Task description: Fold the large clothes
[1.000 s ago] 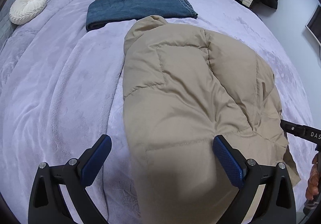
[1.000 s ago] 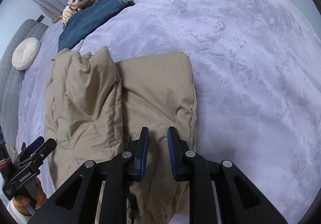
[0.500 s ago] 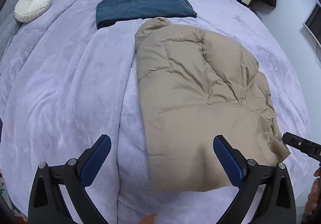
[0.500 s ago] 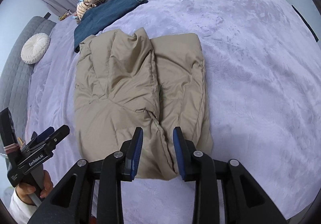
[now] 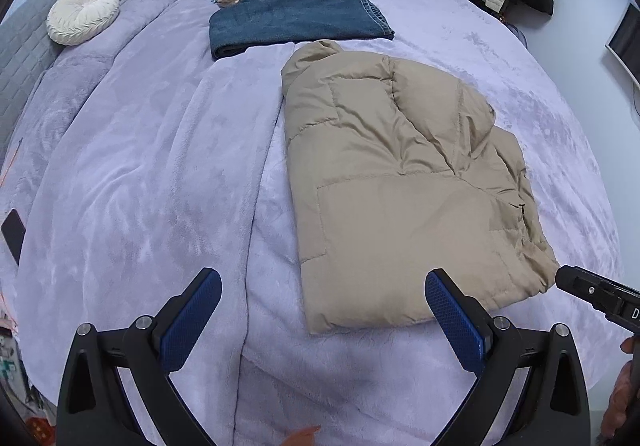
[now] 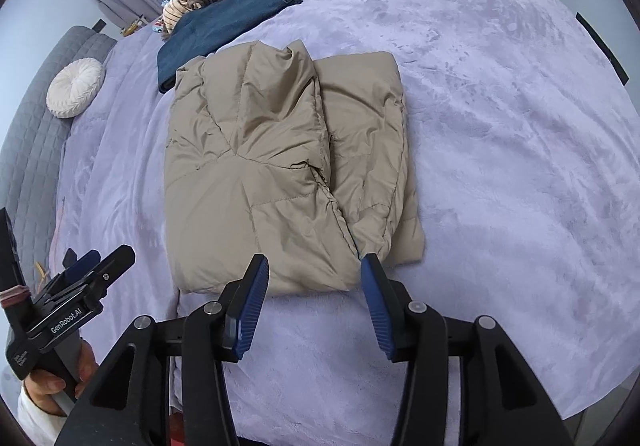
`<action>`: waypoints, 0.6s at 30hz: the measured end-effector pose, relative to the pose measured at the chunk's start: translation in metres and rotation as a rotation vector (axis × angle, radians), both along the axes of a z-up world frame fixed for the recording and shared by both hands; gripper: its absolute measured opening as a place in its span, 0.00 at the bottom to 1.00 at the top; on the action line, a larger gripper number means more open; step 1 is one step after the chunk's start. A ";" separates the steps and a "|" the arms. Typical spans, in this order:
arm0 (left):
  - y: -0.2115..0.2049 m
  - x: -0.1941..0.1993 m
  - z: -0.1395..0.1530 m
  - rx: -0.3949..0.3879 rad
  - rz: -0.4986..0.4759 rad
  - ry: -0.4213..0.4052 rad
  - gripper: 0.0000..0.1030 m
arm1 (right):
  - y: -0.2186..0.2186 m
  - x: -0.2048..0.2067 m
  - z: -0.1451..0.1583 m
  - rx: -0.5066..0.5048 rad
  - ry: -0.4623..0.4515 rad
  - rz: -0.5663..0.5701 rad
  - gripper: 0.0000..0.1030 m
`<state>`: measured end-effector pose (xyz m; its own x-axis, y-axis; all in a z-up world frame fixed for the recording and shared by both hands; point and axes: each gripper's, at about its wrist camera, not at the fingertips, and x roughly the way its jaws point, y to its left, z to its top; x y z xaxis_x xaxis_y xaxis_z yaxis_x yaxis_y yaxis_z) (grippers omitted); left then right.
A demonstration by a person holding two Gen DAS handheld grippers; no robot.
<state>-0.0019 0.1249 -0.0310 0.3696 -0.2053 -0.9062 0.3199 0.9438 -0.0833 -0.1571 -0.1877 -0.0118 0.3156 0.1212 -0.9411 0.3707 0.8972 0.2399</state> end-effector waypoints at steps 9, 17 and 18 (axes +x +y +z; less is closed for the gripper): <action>0.003 -0.036 0.027 0.018 0.040 -0.030 0.99 | 0.009 -0.021 0.031 -0.081 -0.043 0.043 0.80; 0.001 -0.057 0.062 -0.007 0.054 -0.079 0.99 | 0.012 -0.033 0.066 -0.146 -0.105 0.052 0.83; 0.001 -0.058 0.065 -0.010 0.055 -0.084 0.99 | 0.014 -0.034 0.069 -0.154 -0.110 0.056 0.83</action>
<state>-0.0603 0.1263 0.0337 0.4552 -0.1919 -0.8695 0.2740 0.9593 -0.0682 -0.1914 -0.1740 0.0572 0.4144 -0.0010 -0.9101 0.2980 0.9450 0.1346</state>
